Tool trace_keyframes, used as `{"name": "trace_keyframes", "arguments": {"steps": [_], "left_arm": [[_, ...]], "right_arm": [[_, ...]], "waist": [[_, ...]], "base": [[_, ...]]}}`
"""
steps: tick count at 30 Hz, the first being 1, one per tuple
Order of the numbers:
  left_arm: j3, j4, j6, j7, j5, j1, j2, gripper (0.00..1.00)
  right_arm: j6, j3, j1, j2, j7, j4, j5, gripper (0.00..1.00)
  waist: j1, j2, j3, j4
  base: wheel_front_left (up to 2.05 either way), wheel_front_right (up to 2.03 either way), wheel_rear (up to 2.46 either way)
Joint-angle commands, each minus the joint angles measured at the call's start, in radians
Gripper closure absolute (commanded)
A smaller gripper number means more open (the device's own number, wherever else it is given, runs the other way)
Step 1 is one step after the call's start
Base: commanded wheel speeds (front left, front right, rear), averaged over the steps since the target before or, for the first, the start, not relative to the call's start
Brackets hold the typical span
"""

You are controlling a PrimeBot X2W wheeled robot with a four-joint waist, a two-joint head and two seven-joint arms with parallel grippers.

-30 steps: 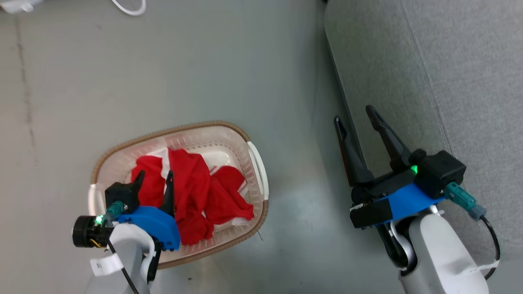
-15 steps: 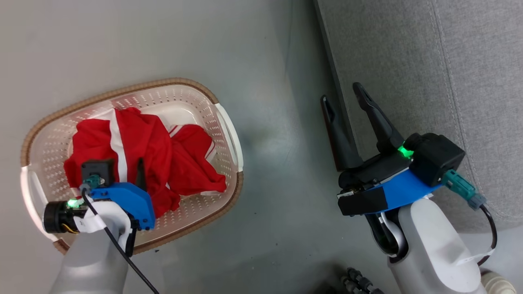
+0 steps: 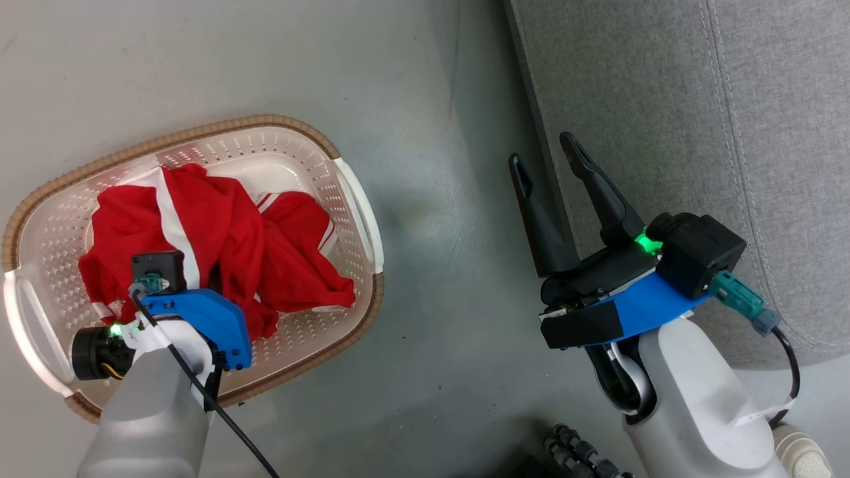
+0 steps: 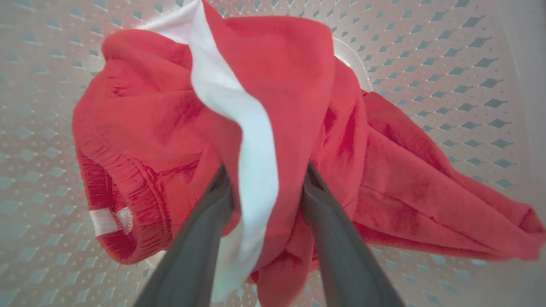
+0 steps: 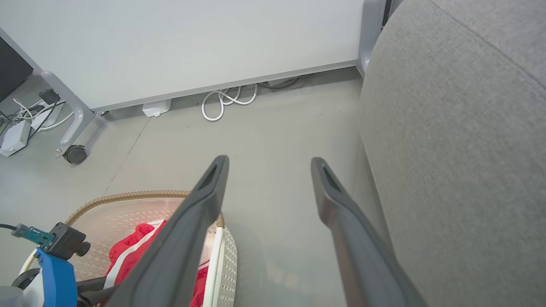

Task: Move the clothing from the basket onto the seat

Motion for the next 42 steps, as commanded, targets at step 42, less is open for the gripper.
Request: {"name": "trace_keyframes", "arguments": {"steps": [42], "left_arm": [[-0.311, -0.096, -0.071, -0.070, -0.038, 0.200, -0.100, 1.00]], "right_arm": [[0.000, -0.121, 0.196, -0.003, 0.092, 0.150, -0.117, 0.00]], "waist": [[-0.0001, 0.0000, -0.570, 0.205]], "base": [[0.00, 0.00, 0.00]]}}
